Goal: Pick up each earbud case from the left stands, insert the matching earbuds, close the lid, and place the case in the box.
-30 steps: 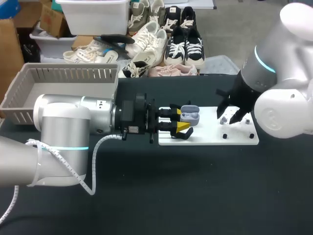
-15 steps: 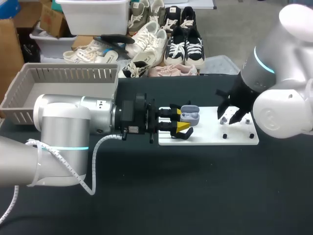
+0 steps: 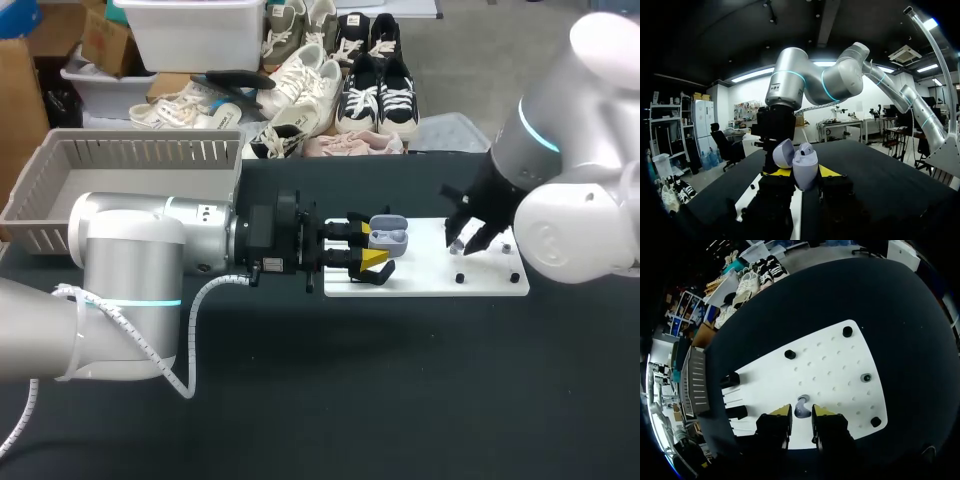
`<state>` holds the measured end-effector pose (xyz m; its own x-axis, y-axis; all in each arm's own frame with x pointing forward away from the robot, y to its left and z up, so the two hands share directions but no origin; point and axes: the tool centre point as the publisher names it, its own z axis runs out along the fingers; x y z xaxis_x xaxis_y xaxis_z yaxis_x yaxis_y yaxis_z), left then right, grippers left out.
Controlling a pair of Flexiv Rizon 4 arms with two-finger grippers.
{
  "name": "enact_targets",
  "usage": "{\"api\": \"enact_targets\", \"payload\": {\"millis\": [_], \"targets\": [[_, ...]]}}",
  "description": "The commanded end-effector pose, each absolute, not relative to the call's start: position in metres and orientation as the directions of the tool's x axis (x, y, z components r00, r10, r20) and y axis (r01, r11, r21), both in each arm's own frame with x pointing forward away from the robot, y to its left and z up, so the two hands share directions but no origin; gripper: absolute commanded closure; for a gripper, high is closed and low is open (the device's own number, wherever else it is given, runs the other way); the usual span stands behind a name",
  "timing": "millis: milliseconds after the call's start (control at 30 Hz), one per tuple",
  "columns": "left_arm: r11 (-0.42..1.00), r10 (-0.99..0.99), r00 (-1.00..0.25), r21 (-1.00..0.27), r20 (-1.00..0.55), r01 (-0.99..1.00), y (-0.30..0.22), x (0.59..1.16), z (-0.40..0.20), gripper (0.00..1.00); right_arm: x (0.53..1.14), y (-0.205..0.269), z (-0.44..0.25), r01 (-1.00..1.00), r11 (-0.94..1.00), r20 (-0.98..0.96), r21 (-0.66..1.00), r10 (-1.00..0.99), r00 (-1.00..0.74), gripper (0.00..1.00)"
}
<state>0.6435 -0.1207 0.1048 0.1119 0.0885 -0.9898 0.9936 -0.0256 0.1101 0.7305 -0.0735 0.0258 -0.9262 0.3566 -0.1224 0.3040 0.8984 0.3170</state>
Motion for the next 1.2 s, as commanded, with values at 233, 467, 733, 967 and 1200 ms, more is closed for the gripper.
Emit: {"api": "enact_targets", "payload": {"millis": [233, 467, 733, 967, 1200], "targets": [[-0.025, 0.086, 0.113, 0.111, -0.990, 0.994, -0.121, 0.644, 0.104, 1.00, 0.733, -0.073, 0.024, 0.308, 0.901, -0.113, 0.305, 0.355, -0.928, 1.00], [-0.025, 0.086, 0.113, 0.111, -0.990, 0.994, -0.121, 0.644, 0.104, 1.00, 0.733, -0.073, 0.024, 0.306, 0.902, -0.111, 0.305, 0.353, -0.929, 1.00], [-0.025, 0.086, 0.113, 0.111, -0.990, 0.994, -0.121, 0.644, 0.104, 1.00, 0.731, -0.071, 0.029, 0.303, 0.901, -0.118, 0.311, 0.353, -0.928, 1.00], [-0.025, 0.086, 0.113, 0.111, -0.990, 0.994, -0.121, 0.644, 0.104, 1.00, 0.727, -0.070, 0.037, 0.301, 0.904, -0.141, 0.303, 0.355, -0.924, 1.00], [-0.025, 0.086, 0.113, 0.111, -0.990, 0.994, -0.121, 0.644, 0.104, 1.00, 0.718, -0.071, 0.049, 0.305, 0.902, -0.150, 0.305, 0.362, -0.920, 1.00]]}}
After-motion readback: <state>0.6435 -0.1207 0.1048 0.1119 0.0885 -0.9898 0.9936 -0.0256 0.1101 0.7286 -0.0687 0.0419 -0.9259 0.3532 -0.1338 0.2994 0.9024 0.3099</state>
